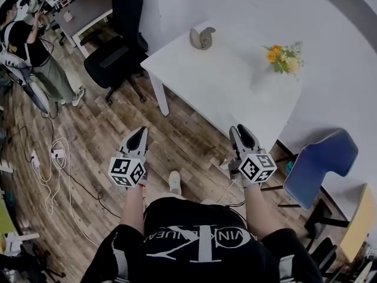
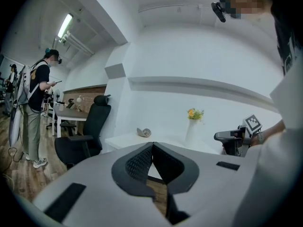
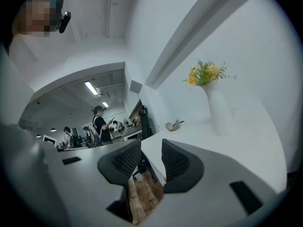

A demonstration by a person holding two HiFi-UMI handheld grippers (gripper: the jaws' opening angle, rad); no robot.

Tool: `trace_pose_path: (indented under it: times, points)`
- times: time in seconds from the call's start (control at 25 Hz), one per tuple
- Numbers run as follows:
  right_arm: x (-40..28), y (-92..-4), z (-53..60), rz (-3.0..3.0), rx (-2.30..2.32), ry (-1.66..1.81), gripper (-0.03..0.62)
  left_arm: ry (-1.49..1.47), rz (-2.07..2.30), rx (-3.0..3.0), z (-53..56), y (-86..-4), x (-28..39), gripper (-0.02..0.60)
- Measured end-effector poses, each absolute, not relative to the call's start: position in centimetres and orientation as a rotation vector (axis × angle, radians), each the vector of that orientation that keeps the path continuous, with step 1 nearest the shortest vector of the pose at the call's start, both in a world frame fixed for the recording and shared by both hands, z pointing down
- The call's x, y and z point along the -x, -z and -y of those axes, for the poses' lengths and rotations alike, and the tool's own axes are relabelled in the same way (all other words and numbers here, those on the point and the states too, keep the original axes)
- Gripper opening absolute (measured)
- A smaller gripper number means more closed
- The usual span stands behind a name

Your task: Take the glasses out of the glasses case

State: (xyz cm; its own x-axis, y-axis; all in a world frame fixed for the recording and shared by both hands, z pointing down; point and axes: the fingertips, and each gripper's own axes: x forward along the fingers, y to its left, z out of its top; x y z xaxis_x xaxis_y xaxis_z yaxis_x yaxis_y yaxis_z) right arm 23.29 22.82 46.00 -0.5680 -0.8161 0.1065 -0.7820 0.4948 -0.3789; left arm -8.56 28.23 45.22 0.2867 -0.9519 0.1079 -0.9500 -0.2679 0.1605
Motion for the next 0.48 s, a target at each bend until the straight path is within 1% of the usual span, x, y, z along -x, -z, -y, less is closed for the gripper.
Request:
trace_pose_path:
  times: [0.48]
  points:
    - [-18.9,-47.3,-15.5,-2.585,1.493,0.667,0.126,-0.012,1.695,-2.370,-19.3,-46.3,13.4,0.015]
